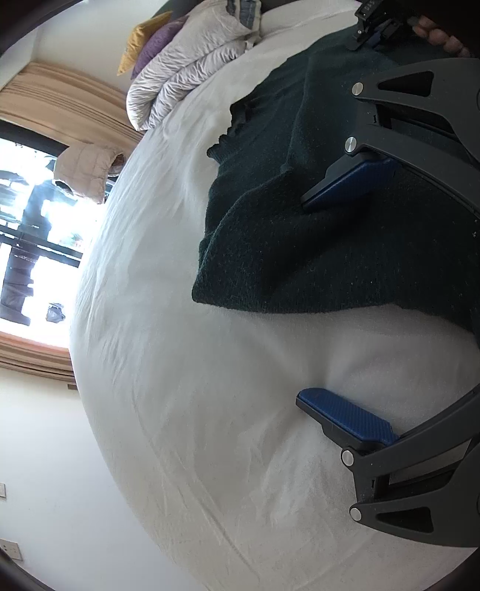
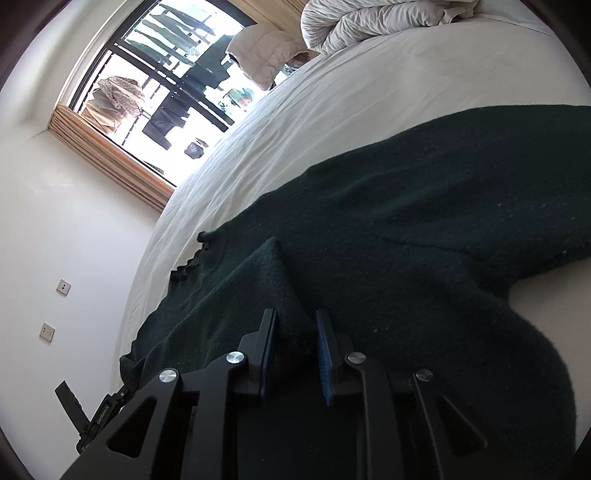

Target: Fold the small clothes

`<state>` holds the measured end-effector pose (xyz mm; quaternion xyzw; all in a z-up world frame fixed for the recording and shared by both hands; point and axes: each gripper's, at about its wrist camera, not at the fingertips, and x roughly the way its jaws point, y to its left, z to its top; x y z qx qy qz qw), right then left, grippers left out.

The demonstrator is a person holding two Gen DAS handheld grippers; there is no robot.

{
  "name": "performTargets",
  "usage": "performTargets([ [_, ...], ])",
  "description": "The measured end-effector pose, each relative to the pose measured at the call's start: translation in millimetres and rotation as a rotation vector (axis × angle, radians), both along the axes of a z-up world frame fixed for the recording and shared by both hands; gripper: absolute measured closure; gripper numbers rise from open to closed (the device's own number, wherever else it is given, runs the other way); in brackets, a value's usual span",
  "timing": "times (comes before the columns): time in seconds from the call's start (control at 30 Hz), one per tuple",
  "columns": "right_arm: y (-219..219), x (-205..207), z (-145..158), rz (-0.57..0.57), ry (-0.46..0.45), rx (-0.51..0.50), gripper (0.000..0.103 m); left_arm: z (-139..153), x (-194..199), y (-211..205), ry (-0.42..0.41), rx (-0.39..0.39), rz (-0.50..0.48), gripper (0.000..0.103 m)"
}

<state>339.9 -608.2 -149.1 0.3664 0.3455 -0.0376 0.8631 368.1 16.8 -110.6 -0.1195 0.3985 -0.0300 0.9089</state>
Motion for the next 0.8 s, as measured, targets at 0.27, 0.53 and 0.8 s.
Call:
performTargets([
  [0.27,22,-18,55,-0.042,-0.122,-0.221,0.077,-1,-4,-2,-0.02,0.011,0.007,0.006],
  [0.53,66,64,8,0.272,-0.023,-0.06,0.052,-2,-3,-6,-0.012,0.033,0.005,0.006],
  [0.8,-87,19,6,-0.055,-0.054,0.066,0.064,-5,1,-11,-0.011,0.045,0.004,0.005],
])
